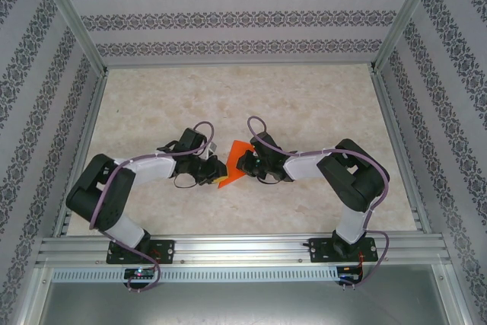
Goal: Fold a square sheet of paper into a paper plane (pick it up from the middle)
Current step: Third fold the triangle at the center of the table.
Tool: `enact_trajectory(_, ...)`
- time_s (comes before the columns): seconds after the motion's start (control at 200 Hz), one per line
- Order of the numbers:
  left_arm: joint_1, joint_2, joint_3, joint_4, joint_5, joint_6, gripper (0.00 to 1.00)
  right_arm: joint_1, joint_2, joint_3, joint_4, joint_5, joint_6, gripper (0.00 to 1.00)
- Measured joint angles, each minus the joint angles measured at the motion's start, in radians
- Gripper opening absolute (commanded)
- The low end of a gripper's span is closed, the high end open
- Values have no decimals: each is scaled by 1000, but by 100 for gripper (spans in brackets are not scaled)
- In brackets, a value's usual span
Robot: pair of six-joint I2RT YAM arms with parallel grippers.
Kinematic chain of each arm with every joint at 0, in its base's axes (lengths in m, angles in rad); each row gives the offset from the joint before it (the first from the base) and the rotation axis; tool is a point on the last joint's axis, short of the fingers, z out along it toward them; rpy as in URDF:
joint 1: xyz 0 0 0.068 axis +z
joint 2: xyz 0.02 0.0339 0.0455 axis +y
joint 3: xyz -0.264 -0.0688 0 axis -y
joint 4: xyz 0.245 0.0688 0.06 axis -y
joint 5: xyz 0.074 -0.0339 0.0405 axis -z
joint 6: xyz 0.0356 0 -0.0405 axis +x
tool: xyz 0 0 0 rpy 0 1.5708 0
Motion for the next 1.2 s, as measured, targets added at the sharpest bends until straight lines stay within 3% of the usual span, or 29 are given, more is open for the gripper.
enact_trajectory(0.155,0,86,-11,55,24,-10,17,0,0,0,0,0,0,10)
enact_trajectory(0.445,6,56,-46,61,3,38,16,0,0,0,0,0,0,12)
enact_trajectory(1.004,6,-84,-61,-219,-83,153,19,0,0,29,-57,0,-23,13)
enact_trajectory(1.204,6,-146,-39,-278,-120,157,19,0,-11,36,-82,-1,-34,18)
